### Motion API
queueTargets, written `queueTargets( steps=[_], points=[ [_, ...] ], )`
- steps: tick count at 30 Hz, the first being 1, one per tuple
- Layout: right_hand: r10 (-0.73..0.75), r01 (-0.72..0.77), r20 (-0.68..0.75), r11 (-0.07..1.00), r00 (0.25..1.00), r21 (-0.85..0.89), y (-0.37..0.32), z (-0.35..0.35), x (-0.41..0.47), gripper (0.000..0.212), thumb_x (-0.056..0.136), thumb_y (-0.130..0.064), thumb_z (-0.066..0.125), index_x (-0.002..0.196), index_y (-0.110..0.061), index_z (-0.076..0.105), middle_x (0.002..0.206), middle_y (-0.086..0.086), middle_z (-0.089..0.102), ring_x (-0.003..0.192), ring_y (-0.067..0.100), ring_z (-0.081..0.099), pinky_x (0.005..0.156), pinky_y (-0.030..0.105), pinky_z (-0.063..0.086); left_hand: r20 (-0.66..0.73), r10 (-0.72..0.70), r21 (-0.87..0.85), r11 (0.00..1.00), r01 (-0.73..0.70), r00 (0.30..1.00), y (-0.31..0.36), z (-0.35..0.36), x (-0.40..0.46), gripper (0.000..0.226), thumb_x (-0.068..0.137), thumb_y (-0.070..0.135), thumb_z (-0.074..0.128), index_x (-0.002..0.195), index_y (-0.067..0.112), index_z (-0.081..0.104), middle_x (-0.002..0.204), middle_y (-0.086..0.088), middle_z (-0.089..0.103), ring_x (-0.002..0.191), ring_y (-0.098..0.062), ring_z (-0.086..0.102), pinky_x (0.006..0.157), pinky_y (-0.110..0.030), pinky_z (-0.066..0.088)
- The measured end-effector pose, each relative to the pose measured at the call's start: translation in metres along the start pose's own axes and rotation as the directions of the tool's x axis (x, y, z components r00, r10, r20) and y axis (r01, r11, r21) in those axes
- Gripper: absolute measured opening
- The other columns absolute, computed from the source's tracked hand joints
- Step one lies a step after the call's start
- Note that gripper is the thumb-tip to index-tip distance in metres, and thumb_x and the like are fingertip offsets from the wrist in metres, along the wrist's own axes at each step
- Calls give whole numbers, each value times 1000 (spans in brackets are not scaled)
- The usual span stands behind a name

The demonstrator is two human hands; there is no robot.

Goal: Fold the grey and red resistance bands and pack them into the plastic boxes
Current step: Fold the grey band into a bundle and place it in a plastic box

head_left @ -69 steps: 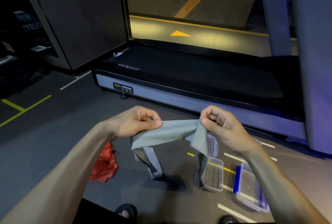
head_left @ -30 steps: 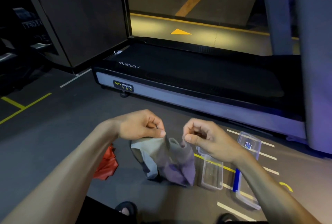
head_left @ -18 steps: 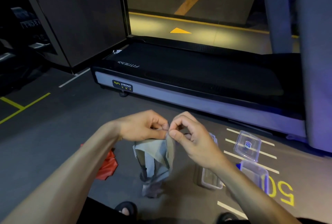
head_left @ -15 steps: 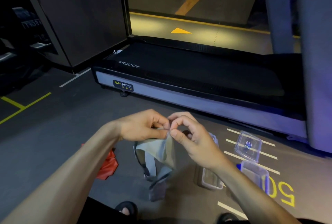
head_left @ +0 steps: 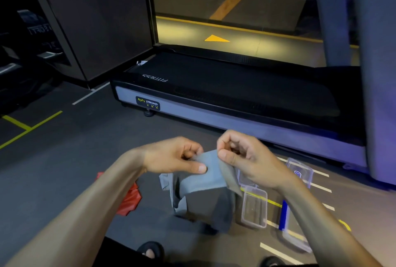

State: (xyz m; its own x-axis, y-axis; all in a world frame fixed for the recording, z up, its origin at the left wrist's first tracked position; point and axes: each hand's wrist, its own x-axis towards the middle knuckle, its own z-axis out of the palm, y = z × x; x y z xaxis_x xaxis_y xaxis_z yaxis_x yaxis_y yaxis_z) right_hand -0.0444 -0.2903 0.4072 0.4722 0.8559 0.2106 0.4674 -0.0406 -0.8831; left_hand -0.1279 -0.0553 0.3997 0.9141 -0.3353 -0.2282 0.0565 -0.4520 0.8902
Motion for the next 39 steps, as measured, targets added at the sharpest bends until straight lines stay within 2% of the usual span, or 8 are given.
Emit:
queueTargets(
  steps=[13, 18, 21, 23, 28, 33, 36, 39],
  points=[
    [8, -10, -93, 1000, 996, -15, -1, -26, -5, 7, 100, -13, 61, 96, -8, 60, 81, 10, 57, 74, 13, 50, 68, 22, 41, -121, -12, -302, 953, -25, 993, 6, -2, -4, 23, 102, 23, 59, 81, 14, 65, 69, -1, 52, 62, -8, 44, 57, -21, 33],
    [44, -44, -52, 999, 998, -1, 6, -24, -7, 6, 100, -11, 61, 97, -6, 60, 80, 2, 57, 72, 13, 49, 67, 26, 40, -66, -77, -102, 992, 70, 995, 7, -1, -6, 30, 104, 31, 57, 77, 22, 68, 70, 6, 56, 64, -7, 49, 64, -22, 40],
    [38, -38, -69, 999, 997, 6, 9, -25, -7, 8, 100, -12, 61, 96, -5, 60, 78, 8, 56, 71, 15, 48, 66, 26, 41, -82, -118, -333, 939, 85, 990, 11, -8, -10, 28, 104, 22, 55, 81, 15, 69, 65, -4, 54, 50, -12, 52, 41, -23, 47],
    [40, -39, -53, 999, 998, 9, 11, -22, -6, 6, 101, -11, 61, 96, -7, 60, 80, 14, 57, 73, 18, 50, 67, 29, 41, -71, -147, -258, 958, 124, 987, 11, -12, -10, 27, 103, 23, 57, 79, 16, 68, 59, -1, 50, 42, -8, 47, 35, -19, 39],
    [57, -57, -44, 998, 997, -18, 16, -21, -5, 4, 100, -5, 62, 96, -7, 61, 85, 10, 61, 78, 13, 55, 73, 28, 44, -3, -176, 16, 984, 176, 984, -1, -15, -8, 34, 98, 44, 63, 88, 13, 70, 77, 4, 62, 73, -9, 54, 71, -29, 43],
    [35, -35, -64, 999, 997, 2, 17, -23, -4, 6, 100, -14, 63, 97, -9, 61, 82, 9, 60, 76, 15, 53, 72, 25, 44, -63, -209, 78, 974, 213, 976, -8, -10, -3, 25, 91, 47, 59, 82, 26, 68, 82, 5, 59, 81, -12, 51, 81, -36, 42],
    [17, -12, -104, 999, 994, 46, 18, -26, -3, 11, 99, -20, 63, 95, -9, 61, 80, -1, 59, 73, 11, 50, 69, 20, 41, -96, -179, -169, 972, 161, 979, -1, 0, 2, 15, 102, 29, 60, 90, 20, 64, 82, -1, 54, 77, -14, 50, 74, -29, 44],
    [13, 1, -153, 996, 988, 93, 17, -31, -1, 10, 99, -19, 63, 96, -9, 60, 80, 0, 59, 71, 9, 48, 65, 18, 40, -141, -174, -594, 803, 57, 975, 15, 1, -2, 14, 93, 15, 60, 103, 8, 66, 74, -5, 60, 58, -13, 56, 52, -24, 49]
  ],
)
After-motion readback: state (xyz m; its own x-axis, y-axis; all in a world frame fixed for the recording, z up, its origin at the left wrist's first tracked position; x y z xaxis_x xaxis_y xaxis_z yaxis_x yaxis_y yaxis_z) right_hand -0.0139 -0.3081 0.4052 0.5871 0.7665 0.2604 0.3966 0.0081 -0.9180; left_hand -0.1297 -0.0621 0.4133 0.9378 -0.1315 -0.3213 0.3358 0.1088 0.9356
